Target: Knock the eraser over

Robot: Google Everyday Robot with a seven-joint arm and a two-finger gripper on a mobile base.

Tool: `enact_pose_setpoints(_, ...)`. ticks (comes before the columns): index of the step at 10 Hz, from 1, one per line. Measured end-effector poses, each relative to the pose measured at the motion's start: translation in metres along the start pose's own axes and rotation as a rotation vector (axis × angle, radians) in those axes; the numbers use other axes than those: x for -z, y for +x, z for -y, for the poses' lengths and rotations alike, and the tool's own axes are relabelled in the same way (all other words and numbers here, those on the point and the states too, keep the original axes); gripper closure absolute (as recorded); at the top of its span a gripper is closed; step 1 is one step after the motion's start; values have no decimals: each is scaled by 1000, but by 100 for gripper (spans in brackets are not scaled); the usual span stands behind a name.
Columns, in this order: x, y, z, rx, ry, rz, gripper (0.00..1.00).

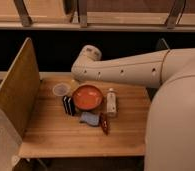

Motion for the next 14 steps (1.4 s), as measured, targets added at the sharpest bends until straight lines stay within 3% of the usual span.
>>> enact_pose_setpoints(3, -34, -2, -4, 11, -33, 5, 20)
enact_pose_setpoints(9, -73, 10, -29, 27, -101, -34, 20)
enact_pose_setpoints(12, -76, 5, -37, 29, -121, -30, 20)
enact_pose_setpoints(14, -65, -11, -46, 29, -134, 13, 20)
